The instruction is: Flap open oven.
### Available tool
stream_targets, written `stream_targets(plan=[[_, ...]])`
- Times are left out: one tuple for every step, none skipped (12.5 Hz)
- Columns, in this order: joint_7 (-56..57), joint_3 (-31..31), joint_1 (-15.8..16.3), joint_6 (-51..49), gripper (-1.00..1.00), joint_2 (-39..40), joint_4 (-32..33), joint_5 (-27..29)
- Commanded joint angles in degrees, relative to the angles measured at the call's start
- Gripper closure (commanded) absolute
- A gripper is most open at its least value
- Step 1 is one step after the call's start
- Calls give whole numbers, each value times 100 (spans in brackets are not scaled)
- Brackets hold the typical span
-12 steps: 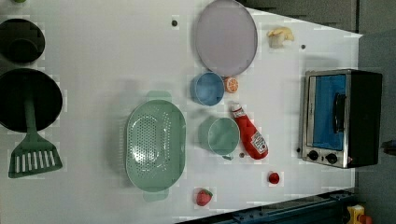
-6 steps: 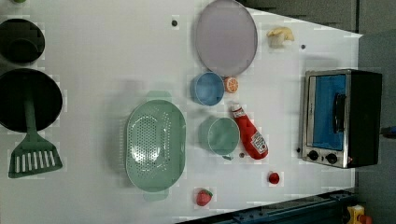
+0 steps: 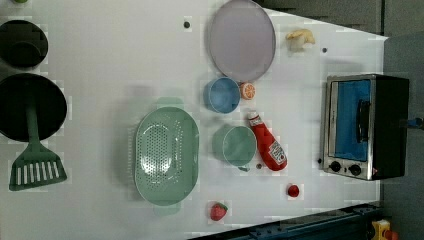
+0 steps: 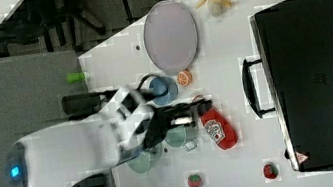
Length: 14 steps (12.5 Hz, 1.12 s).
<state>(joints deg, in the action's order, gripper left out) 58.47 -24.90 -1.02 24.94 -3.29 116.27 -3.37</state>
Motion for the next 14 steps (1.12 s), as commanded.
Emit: stream_targets(plan=[[1092, -225, 7, 598, 65, 364, 251, -46], [1091, -288, 6, 831, 65, 493, 352, -46], [1094, -322, 6, 1057, 65, 607, 470, -46], [1098, -337, 6, 1308, 65, 702, 594, -46], [1101, -340, 6, 1567, 65, 781, 726, -46], [1099, -344, 1, 1839, 65, 856, 860, -46], [1101, -347, -4, 2084, 65, 926, 987, -46], [1099, -346, -7, 2303, 65, 1000, 1101, -45], [1101, -346, -12, 2469, 65, 1080, 1187, -45], [1099, -346, -15, 2629, 65, 1156, 1229, -45], [1098, -322, -7, 2739, 65, 1210, 1258, -46], [1089, -285, 15, 2791, 65, 1268, 1262, -48], [1064, -252, 55, 2794, 65, 1314, 1263, -70], [1024, -231, 114, 2794, 65, 1347, 1263, -164]])
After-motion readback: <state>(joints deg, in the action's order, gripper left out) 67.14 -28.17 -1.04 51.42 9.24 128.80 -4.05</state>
